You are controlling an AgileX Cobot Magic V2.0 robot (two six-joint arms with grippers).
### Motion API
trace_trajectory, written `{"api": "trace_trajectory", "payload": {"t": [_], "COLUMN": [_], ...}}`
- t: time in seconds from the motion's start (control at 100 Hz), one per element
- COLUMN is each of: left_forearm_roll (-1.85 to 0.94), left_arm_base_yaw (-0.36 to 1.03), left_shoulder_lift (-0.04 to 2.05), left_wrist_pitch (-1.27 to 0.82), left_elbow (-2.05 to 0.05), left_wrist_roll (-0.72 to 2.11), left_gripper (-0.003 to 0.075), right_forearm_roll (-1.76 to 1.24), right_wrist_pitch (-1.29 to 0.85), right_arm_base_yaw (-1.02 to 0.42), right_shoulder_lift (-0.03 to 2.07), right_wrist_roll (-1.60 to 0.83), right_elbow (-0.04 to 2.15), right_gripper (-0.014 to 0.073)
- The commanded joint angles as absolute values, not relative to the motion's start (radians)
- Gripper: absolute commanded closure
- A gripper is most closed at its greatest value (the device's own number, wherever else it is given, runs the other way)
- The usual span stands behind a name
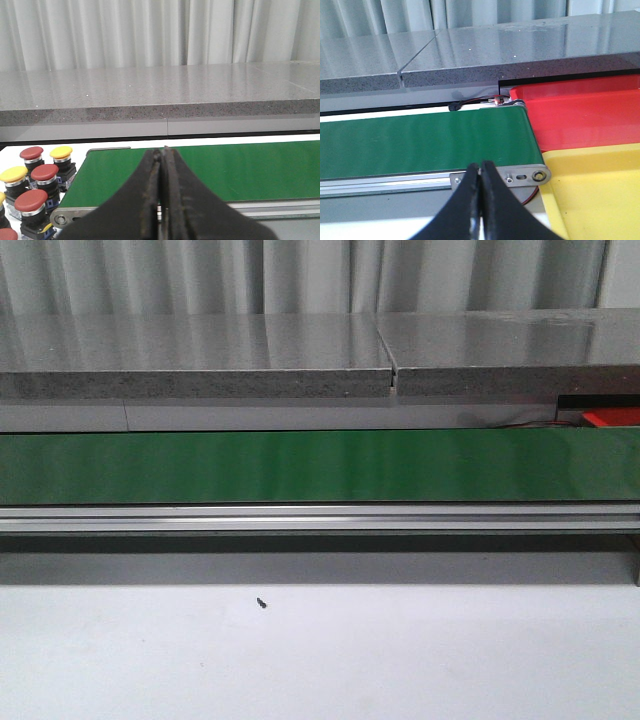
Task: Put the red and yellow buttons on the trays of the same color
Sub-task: 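Move the left gripper down over the red and yellow buttons on the table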
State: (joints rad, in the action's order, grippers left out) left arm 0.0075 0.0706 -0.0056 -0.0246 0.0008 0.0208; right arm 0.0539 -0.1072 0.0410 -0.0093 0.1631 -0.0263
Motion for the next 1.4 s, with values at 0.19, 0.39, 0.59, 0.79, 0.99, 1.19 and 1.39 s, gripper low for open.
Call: {"api": "trace_trajectory", "payload": {"t": [0.19,0.39,0.59,0.79,0.99,1.19,1.39], "left_forearm_roll": [0.000,0.000,0.000,0.000,0.000,0.000,0.000], "left_arm_base_yaw": [0.069,0.069,0.069,0.069,0.069,0.069,0.069], "left_shoulder_lift": [-0.041,-0.041,-0.041,-0.039,0.015,0.142,0.316], "left_wrist_pitch": [0.062,0.062,0.062,-0.009,-0.184,-0.196,-0.224], "left_elbow": [0.044,0.044,0.044,0.005,-0.107,-0.219,-0.333], "left_wrist_roll": [0.014,0.014,0.014,0.014,0.014,0.014,0.014], "left_gripper": [0.0739,0.0739,0.0739,0.0739,0.0739,0.0738,0.0738], "right_forearm_roll": [0.066,0.066,0.066,0.066,0.066,0.066,0.066], "right_wrist_pitch": [-0.033,-0.033,-0.033,-0.033,-0.033,-0.033,-0.033], "right_arm_base_yaw": [0.049,0.049,0.049,0.049,0.049,0.049,0.049], "right_shoulder_lift": [-0.029,-0.029,-0.029,-0.029,-0.029,-0.029,-0.029], "right_wrist_roll": [0.159,0.159,0.159,0.159,0.159,0.159,0.159], "right_elbow": [-0.013,-0.013,-0.013,-0.013,-0.013,-0.013,-0.013], "right_gripper": [0.0661,0.0661,0.0661,0.0661,0.0661,0.0661,0.0661]}}
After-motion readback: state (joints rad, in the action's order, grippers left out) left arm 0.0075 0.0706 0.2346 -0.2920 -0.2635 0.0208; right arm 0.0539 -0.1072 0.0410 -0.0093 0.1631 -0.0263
